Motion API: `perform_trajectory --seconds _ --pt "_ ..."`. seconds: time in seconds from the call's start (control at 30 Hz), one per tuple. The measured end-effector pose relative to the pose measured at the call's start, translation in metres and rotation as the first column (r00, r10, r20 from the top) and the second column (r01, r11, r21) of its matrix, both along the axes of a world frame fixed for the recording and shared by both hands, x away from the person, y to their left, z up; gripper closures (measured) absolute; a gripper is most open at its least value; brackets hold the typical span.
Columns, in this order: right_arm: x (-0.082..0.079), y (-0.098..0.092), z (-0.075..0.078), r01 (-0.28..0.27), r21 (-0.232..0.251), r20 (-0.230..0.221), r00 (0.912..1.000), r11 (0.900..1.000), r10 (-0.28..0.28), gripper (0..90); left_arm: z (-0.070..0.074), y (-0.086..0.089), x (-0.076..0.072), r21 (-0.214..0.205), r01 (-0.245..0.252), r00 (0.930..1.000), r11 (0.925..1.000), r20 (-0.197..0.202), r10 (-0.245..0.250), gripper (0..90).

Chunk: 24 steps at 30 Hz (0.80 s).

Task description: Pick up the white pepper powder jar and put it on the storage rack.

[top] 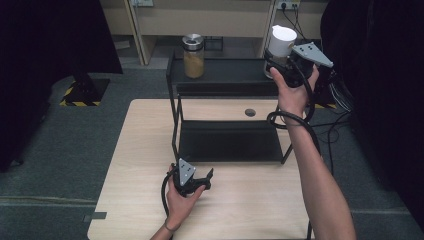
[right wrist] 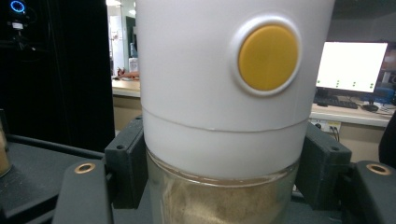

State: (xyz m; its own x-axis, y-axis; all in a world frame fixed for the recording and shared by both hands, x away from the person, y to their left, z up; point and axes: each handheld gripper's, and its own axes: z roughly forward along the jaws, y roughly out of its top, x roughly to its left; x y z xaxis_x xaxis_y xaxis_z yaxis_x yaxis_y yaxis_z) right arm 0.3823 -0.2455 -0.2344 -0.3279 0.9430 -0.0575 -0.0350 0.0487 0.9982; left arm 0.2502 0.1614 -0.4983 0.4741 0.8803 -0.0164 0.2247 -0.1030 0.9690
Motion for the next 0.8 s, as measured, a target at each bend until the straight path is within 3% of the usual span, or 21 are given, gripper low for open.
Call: perform_trajectory --seconds 0.8 --pt "0.0071 0.002 -0.0038 -0.002 0.018 -0.01 1.0 0.9998 0.002 30.7 0.0004 -0.0005 -0.0002 0.002 0.003 1.0 1.0 -0.001 -0.003 2.1"
